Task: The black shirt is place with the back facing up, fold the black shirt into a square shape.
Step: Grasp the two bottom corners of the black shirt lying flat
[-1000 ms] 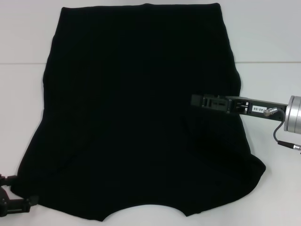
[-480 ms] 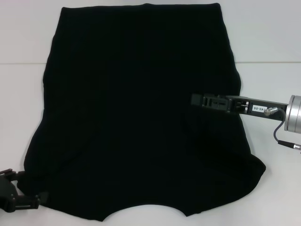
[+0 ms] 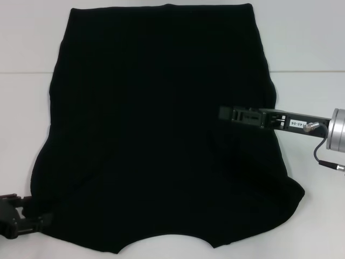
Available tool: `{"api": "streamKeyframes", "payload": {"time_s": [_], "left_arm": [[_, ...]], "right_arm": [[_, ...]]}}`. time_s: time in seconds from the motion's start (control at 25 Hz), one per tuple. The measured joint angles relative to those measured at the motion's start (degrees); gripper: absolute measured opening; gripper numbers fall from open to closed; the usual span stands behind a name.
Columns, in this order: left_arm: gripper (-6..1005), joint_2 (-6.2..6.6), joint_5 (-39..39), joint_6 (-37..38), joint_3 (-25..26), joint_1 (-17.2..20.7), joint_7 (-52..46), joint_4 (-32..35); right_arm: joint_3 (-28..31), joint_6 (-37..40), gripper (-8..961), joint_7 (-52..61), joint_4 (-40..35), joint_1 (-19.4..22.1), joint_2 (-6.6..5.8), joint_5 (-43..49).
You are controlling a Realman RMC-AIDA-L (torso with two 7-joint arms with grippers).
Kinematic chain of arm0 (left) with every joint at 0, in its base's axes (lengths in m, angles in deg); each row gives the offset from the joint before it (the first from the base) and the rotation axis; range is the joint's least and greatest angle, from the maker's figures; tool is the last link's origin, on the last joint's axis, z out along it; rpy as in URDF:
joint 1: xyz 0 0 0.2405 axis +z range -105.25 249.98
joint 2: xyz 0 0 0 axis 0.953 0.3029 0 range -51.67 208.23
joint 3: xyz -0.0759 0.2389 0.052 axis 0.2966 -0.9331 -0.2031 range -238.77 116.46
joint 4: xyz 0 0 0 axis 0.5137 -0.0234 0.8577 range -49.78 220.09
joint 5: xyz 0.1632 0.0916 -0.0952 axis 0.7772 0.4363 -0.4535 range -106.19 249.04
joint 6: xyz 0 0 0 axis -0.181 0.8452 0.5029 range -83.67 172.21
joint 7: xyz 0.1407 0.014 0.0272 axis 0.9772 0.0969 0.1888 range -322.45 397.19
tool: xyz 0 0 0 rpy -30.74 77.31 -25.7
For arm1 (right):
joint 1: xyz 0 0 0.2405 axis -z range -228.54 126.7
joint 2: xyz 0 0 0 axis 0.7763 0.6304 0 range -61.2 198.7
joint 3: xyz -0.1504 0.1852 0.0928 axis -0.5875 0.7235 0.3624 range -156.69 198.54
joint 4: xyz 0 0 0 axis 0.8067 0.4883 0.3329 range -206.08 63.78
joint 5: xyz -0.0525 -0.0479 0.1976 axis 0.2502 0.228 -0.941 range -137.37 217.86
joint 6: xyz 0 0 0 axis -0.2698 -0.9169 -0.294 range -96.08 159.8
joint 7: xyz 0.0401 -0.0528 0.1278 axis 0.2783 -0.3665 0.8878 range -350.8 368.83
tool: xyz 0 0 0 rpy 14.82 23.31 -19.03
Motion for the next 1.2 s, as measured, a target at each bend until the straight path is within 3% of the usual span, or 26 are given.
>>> {"api": "streamKeyframes", "payload": {"time_s": [0.12, 0.56, 0.68, 0.8, 1.0, 1.2], "left_arm": [[705, 0.11, 1.0, -0.1, 0.0, -0.2, -0.7, 0.0], [437, -0.04, 1.4, 0.2, -0.1, -0.7, -1.2, 0.2], [314, -0.08, 1.5, 0.2, -0.1, -0.9, -1.9, 0.2], [190, -0.08, 1.5, 0.5, -0.1, -1.0, -2.4, 0.4], [81, 0.16, 1.2, 2.9, 0.2, -1.1, -4.2, 0.5], [82, 0.11, 0.7, 5.4, 0.5, -1.2, -4.8, 0.5]], "right_arm": [[-0.1, 0.1, 776, 0.0, -0.1, 0.1, -0.04, -0.1], [-0.3, 1.4, 776, 0.0, -0.2, 1.2, -0.46, -0.2], [-0.4, 1.7, 776, 0.2, -0.4, 1.9, -0.69, -0.2], [-0.6, 2.7, 776, 0.5, -0.4, 2.7, -1.41, 0.1], [-1.2, 5.6, 773, 0.6, -0.4, 5.6, -3.42, 0.3], [-2.3, 6.6, 761, 1.5, 0.0, 10.0, -5.79, 0.9]]}}
